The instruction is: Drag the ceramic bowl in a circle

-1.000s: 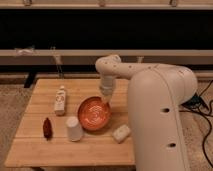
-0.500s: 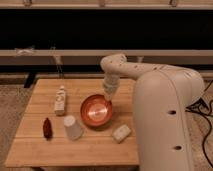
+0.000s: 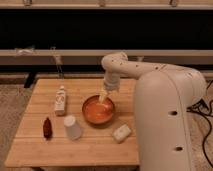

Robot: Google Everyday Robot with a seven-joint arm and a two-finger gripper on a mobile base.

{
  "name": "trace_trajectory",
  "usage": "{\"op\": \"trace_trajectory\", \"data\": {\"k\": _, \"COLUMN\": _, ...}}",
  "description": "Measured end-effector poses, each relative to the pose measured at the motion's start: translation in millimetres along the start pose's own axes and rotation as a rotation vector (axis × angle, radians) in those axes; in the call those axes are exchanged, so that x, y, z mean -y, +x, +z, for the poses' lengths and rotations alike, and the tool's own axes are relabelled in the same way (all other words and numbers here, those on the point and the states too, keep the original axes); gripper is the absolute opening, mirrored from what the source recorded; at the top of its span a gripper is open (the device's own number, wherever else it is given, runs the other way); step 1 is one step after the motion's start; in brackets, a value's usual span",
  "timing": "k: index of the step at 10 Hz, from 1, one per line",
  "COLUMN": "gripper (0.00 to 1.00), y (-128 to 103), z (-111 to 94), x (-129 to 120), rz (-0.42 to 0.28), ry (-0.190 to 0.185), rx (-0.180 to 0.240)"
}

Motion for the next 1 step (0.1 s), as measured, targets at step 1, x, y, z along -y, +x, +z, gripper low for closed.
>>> {"op": "trace_trajectory", "data": {"k": 1, "gripper": 0.8, "y": -0.4, "z": 0.0, "x": -0.3, "rz": -0.002, "ry": 0.0, "rx": 0.0}}
